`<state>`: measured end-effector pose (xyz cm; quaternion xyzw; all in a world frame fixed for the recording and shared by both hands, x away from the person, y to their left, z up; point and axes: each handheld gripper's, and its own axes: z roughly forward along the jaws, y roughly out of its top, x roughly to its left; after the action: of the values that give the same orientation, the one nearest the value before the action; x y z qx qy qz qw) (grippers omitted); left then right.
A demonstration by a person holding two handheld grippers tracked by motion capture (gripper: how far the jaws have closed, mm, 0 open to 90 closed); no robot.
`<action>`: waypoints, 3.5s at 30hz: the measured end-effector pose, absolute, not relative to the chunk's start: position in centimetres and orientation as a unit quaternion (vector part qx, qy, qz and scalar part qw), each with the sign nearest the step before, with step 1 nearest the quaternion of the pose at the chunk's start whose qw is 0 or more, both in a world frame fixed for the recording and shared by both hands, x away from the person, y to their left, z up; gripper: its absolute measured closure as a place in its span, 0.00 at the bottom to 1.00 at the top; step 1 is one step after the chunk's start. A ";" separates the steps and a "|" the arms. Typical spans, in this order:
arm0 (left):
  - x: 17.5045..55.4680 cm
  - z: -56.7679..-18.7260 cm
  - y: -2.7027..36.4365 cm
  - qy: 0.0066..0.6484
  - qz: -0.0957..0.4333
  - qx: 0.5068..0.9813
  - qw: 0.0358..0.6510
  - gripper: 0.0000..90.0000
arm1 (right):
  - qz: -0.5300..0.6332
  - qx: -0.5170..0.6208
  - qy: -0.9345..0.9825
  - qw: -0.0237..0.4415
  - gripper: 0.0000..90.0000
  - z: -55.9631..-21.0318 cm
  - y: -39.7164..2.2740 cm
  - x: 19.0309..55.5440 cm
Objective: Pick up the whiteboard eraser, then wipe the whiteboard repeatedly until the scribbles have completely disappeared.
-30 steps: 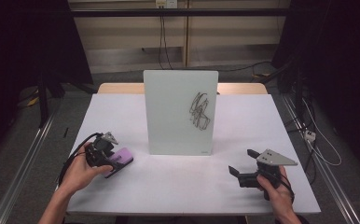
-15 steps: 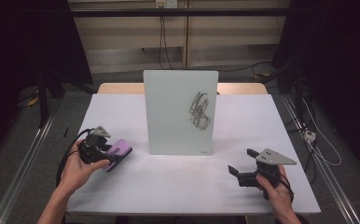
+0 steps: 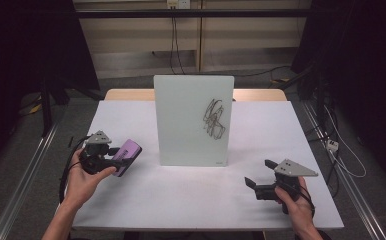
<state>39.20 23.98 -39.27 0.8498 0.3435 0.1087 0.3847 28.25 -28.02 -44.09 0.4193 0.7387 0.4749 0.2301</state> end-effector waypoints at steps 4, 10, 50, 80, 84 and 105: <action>39.0 -39.0 24.0 0.335 0.115 0.846 0.399 0.46 | 0.474 0.423 0.737 0.230 0.04 -44.1 -28.0 28.3; 38.5 -38.2 23.8 0.328 0.134 0.829 0.433 0.46 | 0.475 0.418 0.740 0.230 0.04 -44.1 -28.0 28.3; 36.0 -36.2 20.8 0.276 0.176 0.795 0.510 0.46 | 0.477 0.415 0.740 0.227 0.04 -44.1 -28.0 28.2; 35.8 -33.4 14.1 0.218 0.198 0.811 0.506 0.46 | 0.477 0.409 0.745 0.223 0.04 -44.2 -27.9 28.4; 36.5 -33.1 13.1 0.218 0.197 0.810 0.507 0.46 | 0.477 0.408 0.746 0.222 0.04 -44.3 -27.9 28.4; 39.4 -31.1 8.0 0.202 0.204 0.809 0.513 0.46 | 0.482 0.407 0.745 0.217 0.04 -44.3 -27.8 28.7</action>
<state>39.40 8.02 -31.10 0.8092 0.2018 0.2037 0.5128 28.72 -27.82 -44.30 0.4073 0.7450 0.4816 0.2172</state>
